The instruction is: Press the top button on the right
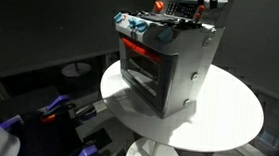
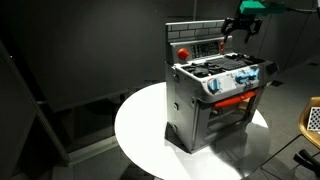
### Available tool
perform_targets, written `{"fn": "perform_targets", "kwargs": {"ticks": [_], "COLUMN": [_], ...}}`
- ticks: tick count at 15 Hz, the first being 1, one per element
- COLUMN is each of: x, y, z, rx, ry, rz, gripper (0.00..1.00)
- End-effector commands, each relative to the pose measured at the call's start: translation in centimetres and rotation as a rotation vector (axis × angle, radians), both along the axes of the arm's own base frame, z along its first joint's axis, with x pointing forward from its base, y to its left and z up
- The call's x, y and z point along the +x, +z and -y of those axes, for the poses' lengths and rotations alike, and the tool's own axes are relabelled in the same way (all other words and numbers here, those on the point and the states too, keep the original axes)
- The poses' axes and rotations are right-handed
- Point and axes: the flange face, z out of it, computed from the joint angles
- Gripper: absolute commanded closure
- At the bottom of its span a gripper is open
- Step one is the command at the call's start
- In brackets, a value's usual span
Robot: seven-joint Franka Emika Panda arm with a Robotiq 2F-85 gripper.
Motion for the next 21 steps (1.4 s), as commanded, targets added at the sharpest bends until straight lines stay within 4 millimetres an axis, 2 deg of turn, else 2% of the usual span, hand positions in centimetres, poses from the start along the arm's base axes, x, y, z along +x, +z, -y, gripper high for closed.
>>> {"fn": "perform_targets", "kwargs": {"ticks": [1, 11, 21], "x": [0.7, 1.2, 2.7], "y": [0.3, -0.3, -1.5], "z": [0.1, -0.1, 0.5], "rx": [-0.001, -0.006, -0.013], "ry": [-0.018, -0.016, -0.024], "rz": [-0.008, -0.013, -0.028], "gripper": [0.00, 0.00, 0.00]}}
